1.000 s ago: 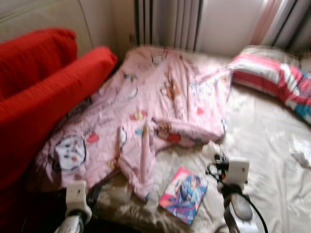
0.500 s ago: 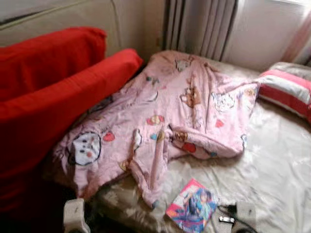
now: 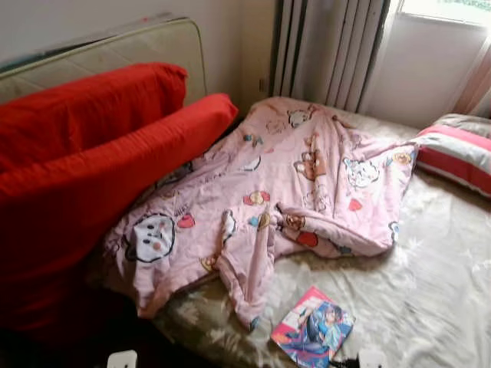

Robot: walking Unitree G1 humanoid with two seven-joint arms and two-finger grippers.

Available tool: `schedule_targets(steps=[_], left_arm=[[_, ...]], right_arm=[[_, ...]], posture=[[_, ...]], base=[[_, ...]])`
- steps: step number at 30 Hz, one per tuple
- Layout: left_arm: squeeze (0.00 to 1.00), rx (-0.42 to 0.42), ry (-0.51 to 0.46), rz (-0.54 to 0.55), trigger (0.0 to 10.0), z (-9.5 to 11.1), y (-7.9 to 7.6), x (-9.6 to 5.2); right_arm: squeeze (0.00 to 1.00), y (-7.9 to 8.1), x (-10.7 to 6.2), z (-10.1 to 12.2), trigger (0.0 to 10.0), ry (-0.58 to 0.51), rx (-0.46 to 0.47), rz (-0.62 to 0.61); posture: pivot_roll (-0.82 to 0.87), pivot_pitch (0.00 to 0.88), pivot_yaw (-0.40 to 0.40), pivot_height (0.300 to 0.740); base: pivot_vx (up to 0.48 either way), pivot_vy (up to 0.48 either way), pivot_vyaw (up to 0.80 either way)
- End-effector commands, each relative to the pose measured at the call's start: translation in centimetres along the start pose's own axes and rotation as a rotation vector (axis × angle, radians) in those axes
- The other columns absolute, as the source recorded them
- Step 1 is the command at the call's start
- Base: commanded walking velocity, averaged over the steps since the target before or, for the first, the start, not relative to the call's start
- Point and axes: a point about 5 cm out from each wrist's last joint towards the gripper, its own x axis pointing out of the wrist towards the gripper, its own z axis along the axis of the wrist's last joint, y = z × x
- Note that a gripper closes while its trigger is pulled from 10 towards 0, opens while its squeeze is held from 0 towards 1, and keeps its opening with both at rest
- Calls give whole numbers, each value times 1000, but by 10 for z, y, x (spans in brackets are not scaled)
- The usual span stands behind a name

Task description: Clean up the room

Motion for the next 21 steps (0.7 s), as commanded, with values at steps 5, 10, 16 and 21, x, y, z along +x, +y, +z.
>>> schedule_targets(steps=[5,10,16,21], left_arm=[[0,23,58,7,10000,-12,2,-3],[0,25,69,15,10000,-16,2,-4],[0,20,91,25,10000,-22,2,-6],[0,19,108,27,10000,-26,4,-8]], right_arm=[[0,-7,-5,-15,10000,40,-49,-22],[0,-8,-6,-20,10000,65,-7,-11],[0,-6,-6,-22,10000,78,0,-5],[0,-5,-7,-25,10000,95,-4,-1]], posture=[[20,97,-6,740],[22,111,-9,740],[23,112,-11,740],[24,118,-11,740]], base=[[0,179,678],[0,324,160],[0,326,0],[0,332,0]])
